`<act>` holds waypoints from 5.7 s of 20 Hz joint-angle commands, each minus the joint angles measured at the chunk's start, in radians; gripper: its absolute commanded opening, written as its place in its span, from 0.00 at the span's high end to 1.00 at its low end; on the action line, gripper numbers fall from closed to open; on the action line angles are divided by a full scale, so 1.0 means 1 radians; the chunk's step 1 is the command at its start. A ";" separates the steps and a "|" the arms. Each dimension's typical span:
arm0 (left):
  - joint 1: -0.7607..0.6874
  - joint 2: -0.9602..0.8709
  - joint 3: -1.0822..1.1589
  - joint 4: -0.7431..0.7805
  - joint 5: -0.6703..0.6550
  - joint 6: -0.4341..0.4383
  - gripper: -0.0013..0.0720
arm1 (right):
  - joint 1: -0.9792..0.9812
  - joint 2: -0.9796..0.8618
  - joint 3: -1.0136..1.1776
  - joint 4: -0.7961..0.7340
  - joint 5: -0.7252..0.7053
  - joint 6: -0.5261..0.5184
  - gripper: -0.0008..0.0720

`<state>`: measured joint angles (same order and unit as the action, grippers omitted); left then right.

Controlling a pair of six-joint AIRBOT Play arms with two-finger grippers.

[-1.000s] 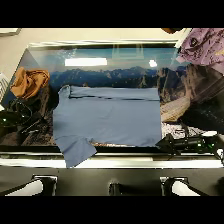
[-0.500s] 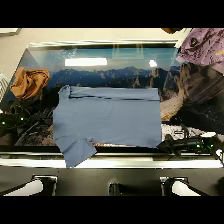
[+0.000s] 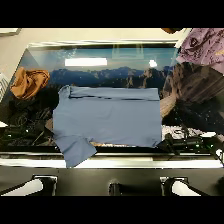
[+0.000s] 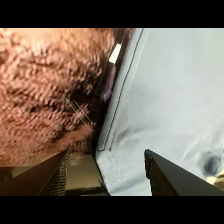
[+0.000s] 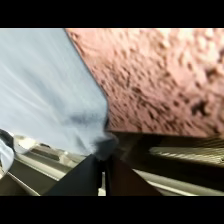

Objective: Fold the clothes and pants, and hang the long-sleeved shirts on hangers.

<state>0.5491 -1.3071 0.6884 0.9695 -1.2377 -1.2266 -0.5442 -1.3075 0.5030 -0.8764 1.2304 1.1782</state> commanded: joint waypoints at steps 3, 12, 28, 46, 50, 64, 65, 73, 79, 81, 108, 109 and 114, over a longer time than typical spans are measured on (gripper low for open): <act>0.004 -0.005 -0.047 -0.028 0.029 0.034 0.26 | -0.001 0.001 0.001 0.004 0.001 0.000 0.95; -0.090 -0.067 -0.052 -0.054 0.092 0.030 0.83 | -0.001 0.001 0.001 0.004 0.009 -0.005 0.95; -0.264 0.023 1.013 -0.002 0.082 -0.192 0.96 | 0.429 0.001 1.266 -0.286 0.091 0.263 0.95; -0.264 0.510 1.224 0.381 -0.133 -0.400 0.96 | 0.429 0.350 1.637 -0.479 0.304 0.472 0.95; -0.267 0.369 0.998 0.227 -0.150 -0.304 0.96 | 0.429 0.104 1.496 -0.470 0.405 0.471 0.95; -0.463 -0.475 0.948 0.218 0.454 -0.254 0.96 | 0.430 -0.571 1.395 -0.470 -0.157 0.437 0.95; -0.463 -0.496 0.985 0.217 0.454 -0.254 0.96 | 0.430 -0.573 1.395 -0.470 -0.172 0.436 0.95; -0.459 -0.517 1.022 0.290 0.204 -0.253 0.96 | 0.430 -0.576 1.394 -0.475 0.038 0.437 0.95; -0.459 -0.517 1.021 0.345 -0.069 -0.259 0.96 | 0.430 -0.595 1.376 -0.479 0.275 0.438 0.95; -0.459 -0.517 1.014 0.349 -0.135 -0.285 0.96 | 0.430 -0.598 1.343 -0.478 0.312 0.438 0.95; -0.183 0.148 0.129 0.177 -0.068 -0.318 0.28 | 0.005 -0.240 0.773 -0.132 0.278 0.233 0.32; -0.189 0.209 0.031 0.143 -0.041 -0.318 0.28 | 0.006 -0.222 0.729 -0.141 0.259 0.228 0.32; -0.237 0.339 -0.241 -0.025 0.006 -0.301 0.28 | 0.008 -0.209 0.653 -0.126 0.240 0.228 0.33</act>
<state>0.3305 -1.0485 0.6075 1.0508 -1.2709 -1.5436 -0.5270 -1.5333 1.2083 -1.0180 1.4895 1.4139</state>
